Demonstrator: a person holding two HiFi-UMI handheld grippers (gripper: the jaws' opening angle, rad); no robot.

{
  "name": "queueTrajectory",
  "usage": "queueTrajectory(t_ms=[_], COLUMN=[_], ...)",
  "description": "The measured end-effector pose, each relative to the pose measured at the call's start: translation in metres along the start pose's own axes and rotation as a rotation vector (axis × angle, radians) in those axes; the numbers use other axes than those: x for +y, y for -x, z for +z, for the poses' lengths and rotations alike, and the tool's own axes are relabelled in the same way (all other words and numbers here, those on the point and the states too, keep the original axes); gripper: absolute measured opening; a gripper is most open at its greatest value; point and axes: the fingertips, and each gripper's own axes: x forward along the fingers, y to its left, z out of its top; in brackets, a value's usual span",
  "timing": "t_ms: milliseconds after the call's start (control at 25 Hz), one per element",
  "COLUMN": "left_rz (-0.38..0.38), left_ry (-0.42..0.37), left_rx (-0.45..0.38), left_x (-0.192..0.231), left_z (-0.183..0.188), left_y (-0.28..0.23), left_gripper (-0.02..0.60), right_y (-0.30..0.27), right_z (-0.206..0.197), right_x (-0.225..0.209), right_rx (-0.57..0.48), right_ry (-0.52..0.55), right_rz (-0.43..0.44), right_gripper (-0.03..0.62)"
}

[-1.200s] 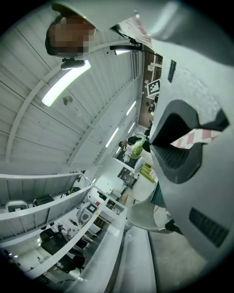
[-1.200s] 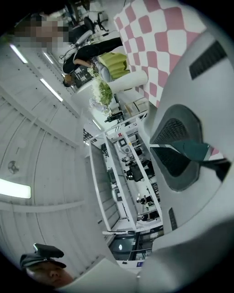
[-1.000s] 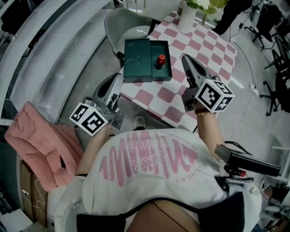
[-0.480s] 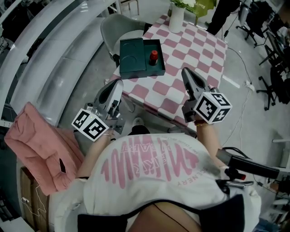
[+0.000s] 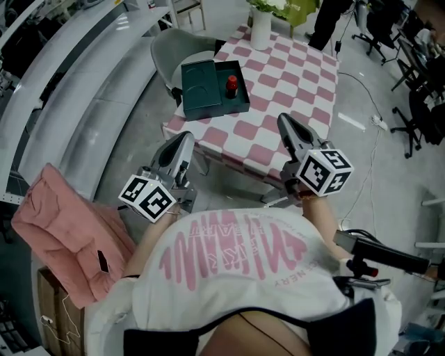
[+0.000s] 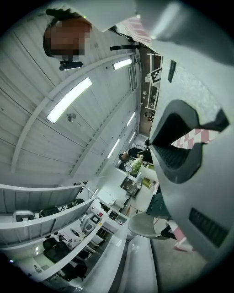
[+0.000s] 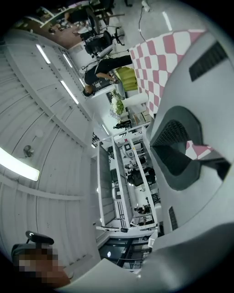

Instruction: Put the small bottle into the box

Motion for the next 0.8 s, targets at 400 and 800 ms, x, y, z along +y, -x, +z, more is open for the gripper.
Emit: queueTrajectory(t_ms=[400,800], left_rz=[-0.08,-0.11], left_ry=[-0.032,-0.01], left_rx=[0.033,0.092], left_x=[-0.015,-0.024], left_z=[0.015,0.01], left_y=[0.05,0.119], left_gripper=[0.008,0.008], right_y=[0.027,0.075], right_z=[-0.005,-0.053], right_x=[0.063,0.128], right_rx=[-0.005,0.026], right_ry=[0.045,0.029], right_rz=[-0.047,-0.114], right_gripper=[0.006,0.006])
